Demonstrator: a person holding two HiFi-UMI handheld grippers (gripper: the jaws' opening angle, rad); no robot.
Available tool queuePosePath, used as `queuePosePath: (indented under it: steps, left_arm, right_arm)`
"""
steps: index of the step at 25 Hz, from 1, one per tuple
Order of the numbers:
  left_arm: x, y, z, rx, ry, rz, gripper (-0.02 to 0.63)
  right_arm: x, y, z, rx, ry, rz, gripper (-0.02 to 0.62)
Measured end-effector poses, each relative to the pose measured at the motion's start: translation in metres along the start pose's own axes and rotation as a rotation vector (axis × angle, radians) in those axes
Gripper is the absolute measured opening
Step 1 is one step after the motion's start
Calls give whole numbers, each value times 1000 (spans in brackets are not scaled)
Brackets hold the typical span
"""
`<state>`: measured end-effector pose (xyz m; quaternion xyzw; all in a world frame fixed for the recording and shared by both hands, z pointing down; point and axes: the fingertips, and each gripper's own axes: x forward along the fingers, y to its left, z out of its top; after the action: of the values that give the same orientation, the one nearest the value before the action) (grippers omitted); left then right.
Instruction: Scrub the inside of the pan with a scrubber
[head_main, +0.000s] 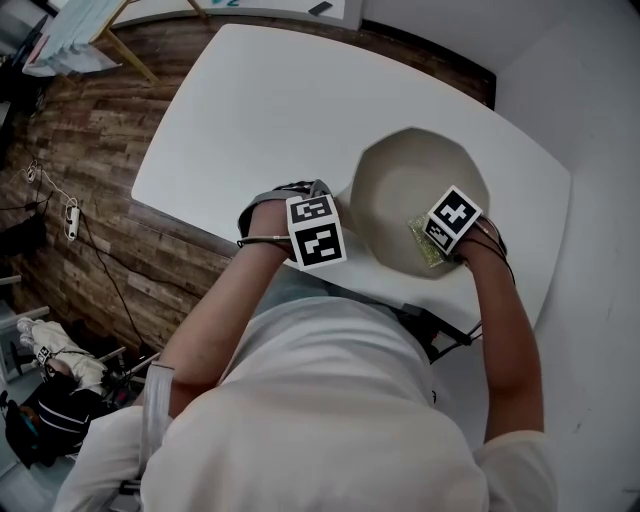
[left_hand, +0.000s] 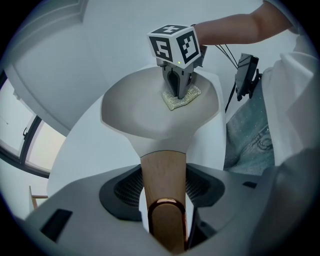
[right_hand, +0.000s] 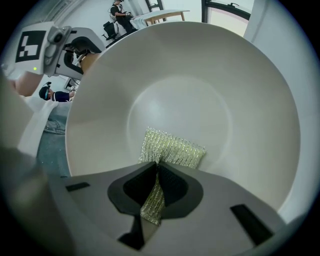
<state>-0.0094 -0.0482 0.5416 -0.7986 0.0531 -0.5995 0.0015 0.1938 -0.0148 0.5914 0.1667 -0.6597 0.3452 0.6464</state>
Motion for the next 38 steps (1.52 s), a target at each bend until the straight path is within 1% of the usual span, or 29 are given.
queuePosePath:
  steps: [5,10,18,27,32,38]
  left_arm:
    - [0,6,-1,-1,5,-2,242]
    - [2,4,-1,-3,7,-1,242]
    - [-1,3,-3,-3,11,2,242]
    - [0,1,-1,-3,14,-1,242]
    - [-2,2,-2,-1,14,0,242]
    - [0,1,-1,4,18,1,242]
  right_arm:
    - [2,10,8,-21,-3,71,37]
    - [6,24,14,-29,-32,147,37]
    - [5,38,22,-31,-74,212,37]
    - [6,55,38,-7,-157,312,37]
    - [4,63,53,1,-198,347,37]
    - [3,68,69,29,-281,395,37]
